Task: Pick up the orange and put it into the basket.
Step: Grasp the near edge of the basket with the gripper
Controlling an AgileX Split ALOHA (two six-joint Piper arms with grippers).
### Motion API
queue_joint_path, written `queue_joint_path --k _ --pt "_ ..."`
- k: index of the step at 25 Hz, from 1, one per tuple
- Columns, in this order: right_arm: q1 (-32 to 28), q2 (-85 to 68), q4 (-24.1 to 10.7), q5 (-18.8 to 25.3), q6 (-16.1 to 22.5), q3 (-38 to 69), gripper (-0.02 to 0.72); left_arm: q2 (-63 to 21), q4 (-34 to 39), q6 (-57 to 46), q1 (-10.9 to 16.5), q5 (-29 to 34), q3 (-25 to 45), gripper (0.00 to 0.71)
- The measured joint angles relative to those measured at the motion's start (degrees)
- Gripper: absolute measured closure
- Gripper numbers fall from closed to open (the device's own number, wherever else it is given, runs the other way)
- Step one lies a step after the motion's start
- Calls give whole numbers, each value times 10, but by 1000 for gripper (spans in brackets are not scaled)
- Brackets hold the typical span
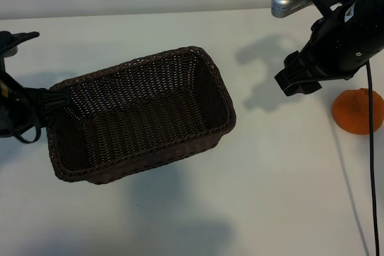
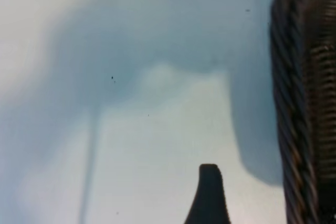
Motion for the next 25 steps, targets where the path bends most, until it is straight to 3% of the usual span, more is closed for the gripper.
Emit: queue_joint_path --k 7,25 --pt "0 0 1 0 1 0 131 63 -86 65 35 -77 1 124" --pt "0 0 4 9 1 0 131 197 -137 84 35 -130 2 124"
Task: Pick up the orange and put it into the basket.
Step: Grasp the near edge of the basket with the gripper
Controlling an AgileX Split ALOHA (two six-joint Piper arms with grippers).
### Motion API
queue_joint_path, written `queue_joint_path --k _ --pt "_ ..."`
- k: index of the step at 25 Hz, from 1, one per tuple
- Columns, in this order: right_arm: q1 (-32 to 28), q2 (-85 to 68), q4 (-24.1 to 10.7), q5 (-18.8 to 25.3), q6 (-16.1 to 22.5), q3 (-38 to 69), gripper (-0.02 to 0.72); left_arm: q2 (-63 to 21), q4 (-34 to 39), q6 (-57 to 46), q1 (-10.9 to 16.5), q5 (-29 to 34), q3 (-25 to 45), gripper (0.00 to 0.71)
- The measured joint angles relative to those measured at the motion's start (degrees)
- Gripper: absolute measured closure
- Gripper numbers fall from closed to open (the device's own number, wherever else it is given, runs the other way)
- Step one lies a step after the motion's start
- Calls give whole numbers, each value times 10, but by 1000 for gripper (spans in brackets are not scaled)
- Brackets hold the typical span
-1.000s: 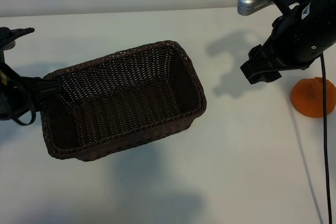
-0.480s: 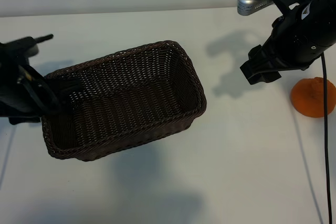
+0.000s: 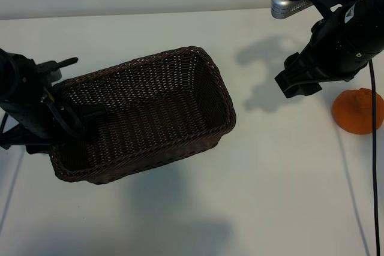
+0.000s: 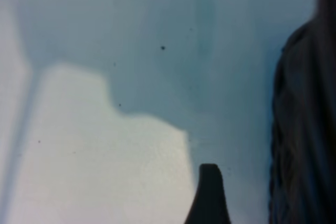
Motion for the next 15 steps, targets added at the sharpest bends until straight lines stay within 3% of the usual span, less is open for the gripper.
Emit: queue_joint_path --k 6,8,11,15 --pt "0 0 0 4 0 0 131 6 -7 0 0 -17 0 137" --pt "0 0 0 4 0 0 131 6 -7 0 0 -17 0 178" --pt "0 0 0 5 0 0 131 6 -7 0 1 -16 0 300" --pt "0 0 0 5 0 0 131 6 -11 4 2 -16 0 317"
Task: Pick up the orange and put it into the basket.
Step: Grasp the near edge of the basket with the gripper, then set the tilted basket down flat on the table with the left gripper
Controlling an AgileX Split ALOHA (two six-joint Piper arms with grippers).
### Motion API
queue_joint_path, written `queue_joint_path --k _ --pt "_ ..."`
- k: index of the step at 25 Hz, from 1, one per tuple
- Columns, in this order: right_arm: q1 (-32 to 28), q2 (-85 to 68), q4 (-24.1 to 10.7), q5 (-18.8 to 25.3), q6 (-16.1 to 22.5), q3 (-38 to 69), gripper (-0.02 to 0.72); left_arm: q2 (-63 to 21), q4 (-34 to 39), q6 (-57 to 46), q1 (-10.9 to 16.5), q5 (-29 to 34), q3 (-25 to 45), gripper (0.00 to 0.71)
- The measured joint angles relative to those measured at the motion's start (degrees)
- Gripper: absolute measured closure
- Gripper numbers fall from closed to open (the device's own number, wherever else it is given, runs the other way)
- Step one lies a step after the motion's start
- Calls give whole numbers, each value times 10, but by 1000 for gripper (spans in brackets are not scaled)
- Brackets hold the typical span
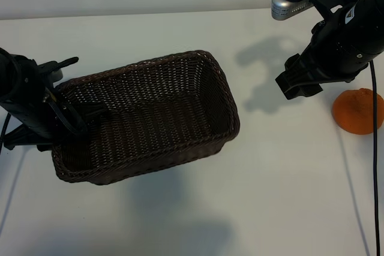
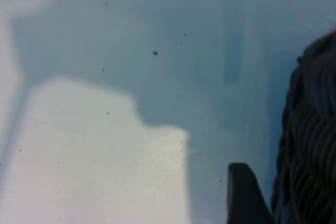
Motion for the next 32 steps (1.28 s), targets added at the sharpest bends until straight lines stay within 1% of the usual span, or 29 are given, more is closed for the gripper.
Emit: queue_joint_path --k 6,11,12,13,18,21,25,28,32 --pt "0 0 0 1 -1 0 131 0 -4 19 1 0 1 316" --pt "0 0 0 2 -1 0 131 -15 -33 51 2 -2 2 316" --pt "0 0 0 2 -1 0 131 -20 -42 61 2 -2 2 329" --pt "0 0 0 2 -1 0 131 -25 -52 69 2 -2 2 390" --pt "0 0 0 7 0 0 131 -55 -106 119 2 -4 2 386" --pt "0 0 0 9 0 0 131 -72 -130 137 9 -5 2 386" --pt "0 0 0 10 0 0 131 -96 -181 188 32 -5 2 386" --pt "0 0 0 11 0 0 131 -117 -224 251 58 2 3 386" --pt "0 0 1 11 -1 0 131 -134 -303 331 91 9 3 386"
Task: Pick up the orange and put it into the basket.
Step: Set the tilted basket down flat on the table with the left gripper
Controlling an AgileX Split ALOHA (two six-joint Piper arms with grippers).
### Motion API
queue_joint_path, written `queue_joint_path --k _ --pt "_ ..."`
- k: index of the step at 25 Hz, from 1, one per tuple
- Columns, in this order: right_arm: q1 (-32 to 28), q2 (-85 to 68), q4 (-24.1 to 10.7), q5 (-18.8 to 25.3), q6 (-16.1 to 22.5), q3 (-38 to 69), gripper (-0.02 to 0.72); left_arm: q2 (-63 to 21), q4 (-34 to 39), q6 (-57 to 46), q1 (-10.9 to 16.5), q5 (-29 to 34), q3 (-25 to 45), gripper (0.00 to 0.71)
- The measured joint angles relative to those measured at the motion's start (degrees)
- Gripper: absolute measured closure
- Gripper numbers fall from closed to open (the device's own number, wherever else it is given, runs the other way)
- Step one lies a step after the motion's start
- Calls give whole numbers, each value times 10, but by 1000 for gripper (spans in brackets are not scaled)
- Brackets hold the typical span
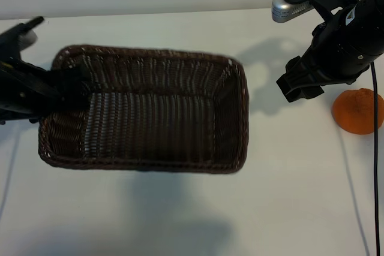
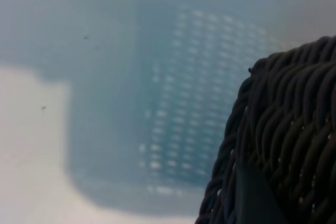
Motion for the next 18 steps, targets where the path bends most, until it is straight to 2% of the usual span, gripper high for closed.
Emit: queue_joint_path --k 3,6,11,18 --pt "0 0 0 0 0 0 131 -1 -53 54 17 5 0 386" --pt "0 0 0 0 0 0 131 -1 -100 98 21 5 -1 386" --pt "0 0 2 1 1 0 131 12 -111 115 21 4 -33 386" --pt "0 0 6 2 1 -1 131 79 -116 115 21 2 -95 386"
